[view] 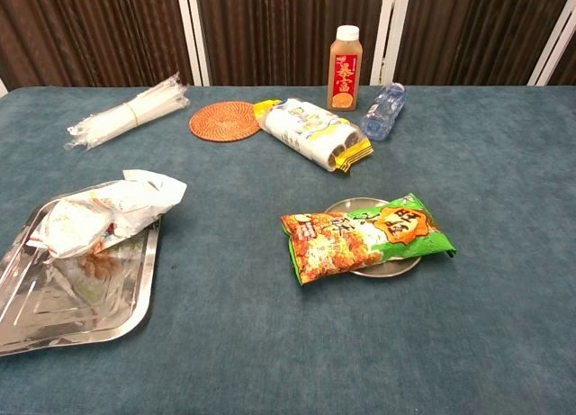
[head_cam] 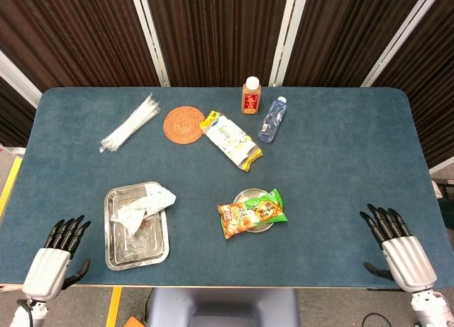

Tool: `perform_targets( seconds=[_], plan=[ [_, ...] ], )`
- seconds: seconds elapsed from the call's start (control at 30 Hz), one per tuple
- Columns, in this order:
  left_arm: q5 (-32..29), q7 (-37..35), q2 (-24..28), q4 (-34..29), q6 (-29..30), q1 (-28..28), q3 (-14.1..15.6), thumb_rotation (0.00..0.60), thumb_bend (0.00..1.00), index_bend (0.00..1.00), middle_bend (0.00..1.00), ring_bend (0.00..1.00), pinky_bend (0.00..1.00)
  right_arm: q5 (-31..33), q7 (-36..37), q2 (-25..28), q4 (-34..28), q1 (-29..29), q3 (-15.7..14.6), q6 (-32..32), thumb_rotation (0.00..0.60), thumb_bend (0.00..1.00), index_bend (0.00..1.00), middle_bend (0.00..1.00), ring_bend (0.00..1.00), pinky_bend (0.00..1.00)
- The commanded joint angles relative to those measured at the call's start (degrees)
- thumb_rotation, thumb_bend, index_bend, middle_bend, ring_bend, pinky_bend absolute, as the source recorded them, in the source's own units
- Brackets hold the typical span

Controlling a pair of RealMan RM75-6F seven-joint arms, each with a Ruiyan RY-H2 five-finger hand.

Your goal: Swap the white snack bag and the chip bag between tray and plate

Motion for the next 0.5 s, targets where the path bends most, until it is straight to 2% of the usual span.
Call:
perform_targets(
  seconds=[0.03,0.13,0.33,0.43,0.5],
  plan=[
    [0.3,-0.9,-0.2,0.2,-1.1,-0.4,0.1,0.6,0.4,0.0,0.0,0.0,0.01,-0.4,0.0,-0.2,0.0,0.0,0.0,0.1,0.6,0.1,0.0,0.0,0.0,0.0],
    [0.6,-2.8,-1.3,1.2,-3.1,-1.8,-0.6,0.6,0.4,0.0,0.0,0.0,0.01,-0.7,-0.5,-0.5,0.1,0.1,-0.4,-0.5,0.6,0.1,0.0,0.0,0.0,0.0],
    [-0.6,-5.6,-6.4,5.1,-9.6,-7.9,-5.2,0.6,0.38,0.0,0.0,0.0,0.01,-0.5,0.1,-0.2,-0.2,0.1,-0.1,-0.3,0.6,0.1,0.0,0.0,0.0,0.0],
    [-4.3,-4.3,-9.4,6.8,-14.3,-10.9,-8.2,0.6,0.37,0.0,0.0,0.0,0.01,-0.6,0.7,0.1,-0.1,0.4,-0.2,-0.6,0.6,0.1,0.0,0.0,0.0,0.0],
    [-8.4,-1.1,-11.1,7.5,-18.1,-12.7,-10.2,0.6,0.38,0.0,0.0,0.0,0.01,-0.5,1.2,0.3,-0.2,0.6,-0.2,-1.1,0.6,0.1,0.0,0.0,0.0,0.0]
  ],
)
